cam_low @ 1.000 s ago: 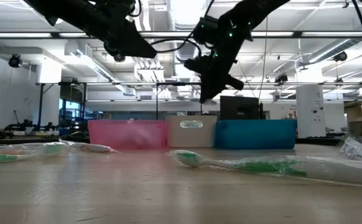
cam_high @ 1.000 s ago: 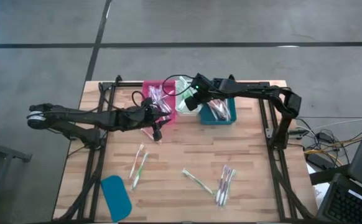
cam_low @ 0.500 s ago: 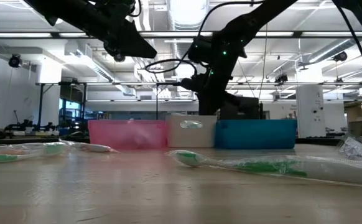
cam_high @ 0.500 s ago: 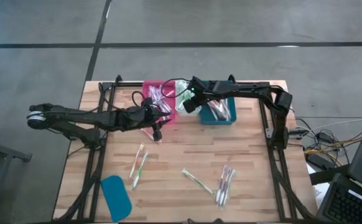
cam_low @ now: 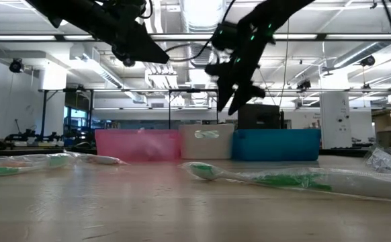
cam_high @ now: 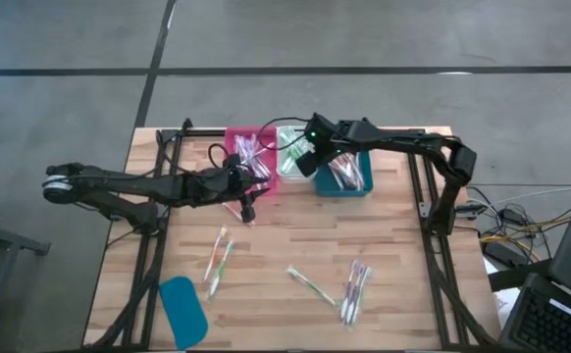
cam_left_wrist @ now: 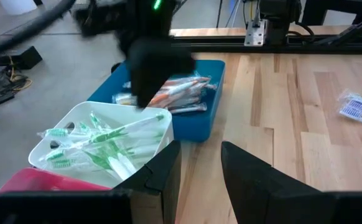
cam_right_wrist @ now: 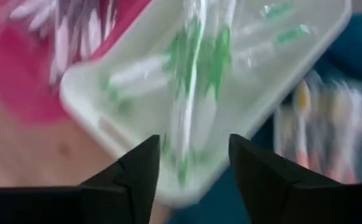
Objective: Pick & Place Toothbrushes
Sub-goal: Put the orange toothbrush into the blue bin
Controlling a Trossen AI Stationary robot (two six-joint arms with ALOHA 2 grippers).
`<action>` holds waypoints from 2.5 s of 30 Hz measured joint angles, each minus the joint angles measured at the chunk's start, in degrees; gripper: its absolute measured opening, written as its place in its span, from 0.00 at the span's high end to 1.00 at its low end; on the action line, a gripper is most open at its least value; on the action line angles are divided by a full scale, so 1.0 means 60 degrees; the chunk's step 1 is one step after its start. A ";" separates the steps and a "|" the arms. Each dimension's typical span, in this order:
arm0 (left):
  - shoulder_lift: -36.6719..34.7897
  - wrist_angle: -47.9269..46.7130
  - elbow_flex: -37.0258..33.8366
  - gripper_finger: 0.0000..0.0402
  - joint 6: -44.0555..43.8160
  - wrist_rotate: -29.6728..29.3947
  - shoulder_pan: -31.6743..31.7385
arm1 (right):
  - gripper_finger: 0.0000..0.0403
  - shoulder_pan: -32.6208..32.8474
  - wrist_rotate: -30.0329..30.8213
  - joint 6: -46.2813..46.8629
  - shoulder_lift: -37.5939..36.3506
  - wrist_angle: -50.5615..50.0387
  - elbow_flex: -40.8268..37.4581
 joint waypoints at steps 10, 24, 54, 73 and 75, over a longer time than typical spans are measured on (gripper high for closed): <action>0.0000 -0.0150 0.0000 0.70 0.0219 0.0000 0.0000 | 0.52 0.2966 0.1246 0.1959 -0.2326 -0.4217 -0.0036; 0.0000 -0.0241 0.0000 0.70 0.0066 0.0033 -0.0007 | 0.60 0.8834 0.3518 0.7248 -0.3035 -0.4522 -0.0245; 0.1568 -0.7007 0.0714 0.70 0.3680 0.0097 -0.0109 | 0.67 0.9955 0.3549 0.7995 -0.1580 -0.4501 -0.0492; 0.4700 -0.7119 0.1210 0.82 0.3713 0.0568 -0.0225 | 0.54 0.9959 0.3549 0.7562 -0.1580 -0.4508 -0.0554; 0.4620 -0.7166 0.1206 0.90 0.3573 0.0550 -0.0332 | 0.53 0.9959 0.3549 0.7507 -0.1583 -0.4508 -0.0554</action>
